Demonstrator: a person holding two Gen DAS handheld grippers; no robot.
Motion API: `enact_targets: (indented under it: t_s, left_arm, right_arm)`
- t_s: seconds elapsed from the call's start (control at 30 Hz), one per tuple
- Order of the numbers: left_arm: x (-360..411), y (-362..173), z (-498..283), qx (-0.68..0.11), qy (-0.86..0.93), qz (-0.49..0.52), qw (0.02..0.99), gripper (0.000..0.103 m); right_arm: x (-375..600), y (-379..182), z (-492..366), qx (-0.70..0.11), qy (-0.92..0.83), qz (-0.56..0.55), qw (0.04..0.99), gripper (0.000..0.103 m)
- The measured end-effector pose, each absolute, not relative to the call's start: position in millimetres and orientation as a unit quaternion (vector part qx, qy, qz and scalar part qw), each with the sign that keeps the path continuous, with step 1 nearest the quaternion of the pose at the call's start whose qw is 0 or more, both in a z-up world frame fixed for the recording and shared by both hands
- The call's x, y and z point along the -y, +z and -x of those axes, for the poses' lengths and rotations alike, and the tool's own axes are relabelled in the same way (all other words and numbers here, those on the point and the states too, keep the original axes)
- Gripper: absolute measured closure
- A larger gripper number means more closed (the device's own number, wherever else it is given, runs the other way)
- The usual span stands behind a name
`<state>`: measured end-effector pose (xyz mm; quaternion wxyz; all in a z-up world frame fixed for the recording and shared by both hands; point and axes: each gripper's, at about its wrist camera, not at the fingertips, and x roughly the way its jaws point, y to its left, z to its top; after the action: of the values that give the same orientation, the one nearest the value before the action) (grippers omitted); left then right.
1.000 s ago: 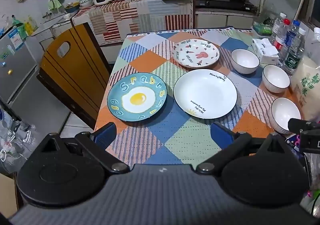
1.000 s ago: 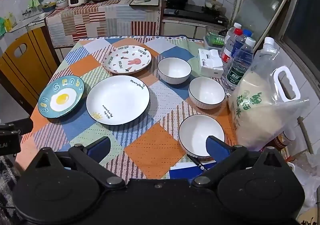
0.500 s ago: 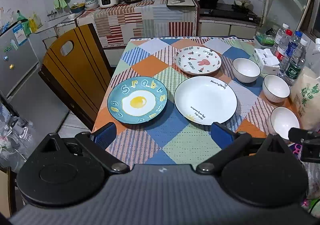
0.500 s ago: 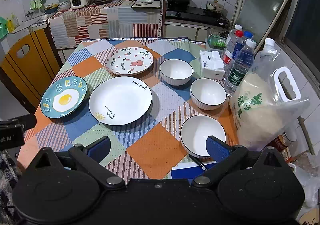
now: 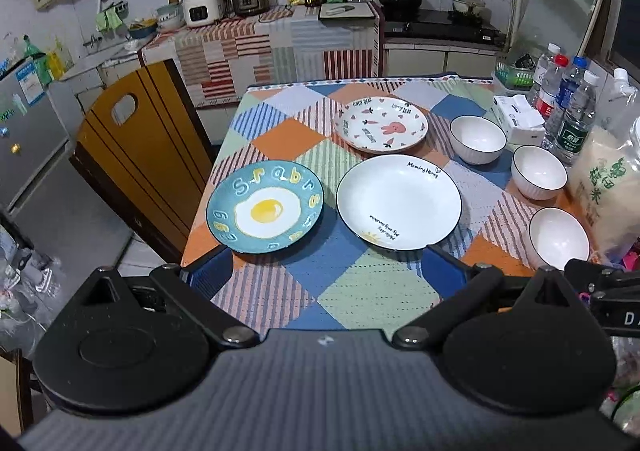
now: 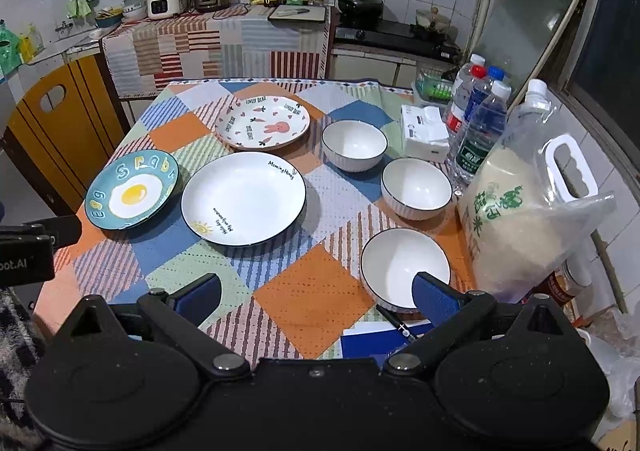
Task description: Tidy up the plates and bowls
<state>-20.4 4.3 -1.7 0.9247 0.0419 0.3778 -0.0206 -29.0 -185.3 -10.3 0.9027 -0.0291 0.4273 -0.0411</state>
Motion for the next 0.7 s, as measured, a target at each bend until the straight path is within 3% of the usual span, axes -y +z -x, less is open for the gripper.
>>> enact_targets:
  t_s: [0.7]
  left_arm:
    - [-12.4,-7.6,17.7,-0.365,-0.008,-0.030,0.930,0.000]
  right_arm:
    - [187.2,-13.6,29.7,-0.424,-0.053,0.033,0.904,0.000]
